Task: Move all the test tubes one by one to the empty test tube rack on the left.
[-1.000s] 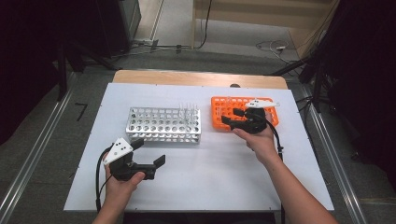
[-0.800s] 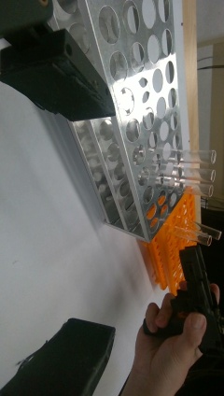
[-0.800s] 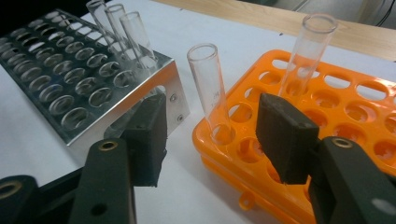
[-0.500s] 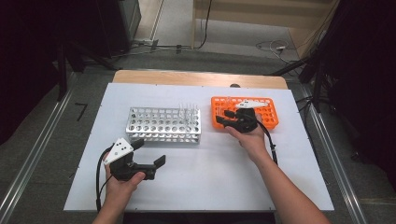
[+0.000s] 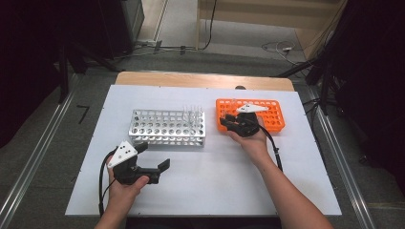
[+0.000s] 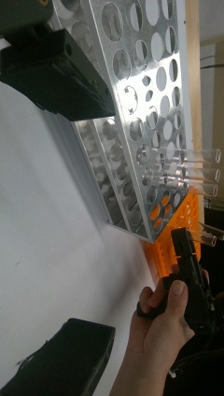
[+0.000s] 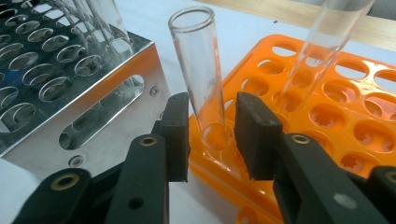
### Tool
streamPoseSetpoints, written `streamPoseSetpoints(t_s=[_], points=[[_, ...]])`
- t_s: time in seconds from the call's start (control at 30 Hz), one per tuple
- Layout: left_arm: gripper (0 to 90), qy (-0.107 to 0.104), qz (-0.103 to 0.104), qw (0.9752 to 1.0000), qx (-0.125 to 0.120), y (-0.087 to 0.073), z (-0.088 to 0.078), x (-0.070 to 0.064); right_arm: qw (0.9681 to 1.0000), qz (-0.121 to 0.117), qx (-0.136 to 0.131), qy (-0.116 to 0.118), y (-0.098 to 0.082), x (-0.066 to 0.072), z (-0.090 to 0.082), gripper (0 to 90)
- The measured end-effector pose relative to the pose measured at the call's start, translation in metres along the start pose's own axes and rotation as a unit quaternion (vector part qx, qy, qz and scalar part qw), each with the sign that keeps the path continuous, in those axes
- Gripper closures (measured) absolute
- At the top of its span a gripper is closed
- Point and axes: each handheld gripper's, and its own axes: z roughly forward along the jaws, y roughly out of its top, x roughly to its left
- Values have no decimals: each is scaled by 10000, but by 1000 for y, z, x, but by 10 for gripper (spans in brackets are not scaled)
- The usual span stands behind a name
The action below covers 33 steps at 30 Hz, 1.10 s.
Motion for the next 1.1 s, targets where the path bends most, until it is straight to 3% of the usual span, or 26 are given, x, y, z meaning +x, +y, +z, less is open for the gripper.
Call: streamPoseSetpoints(t_s=[0.67, 1.1], points=[[0, -42, -9, 10000, 21, 0, 1, 0, 9995, -148, -160, -242, 0, 3, 0, 740], [0, -82, 52, 9999, 55, 0, 4, -5, 9980, -199, -590, -89, 13, 4, -35, 740]])
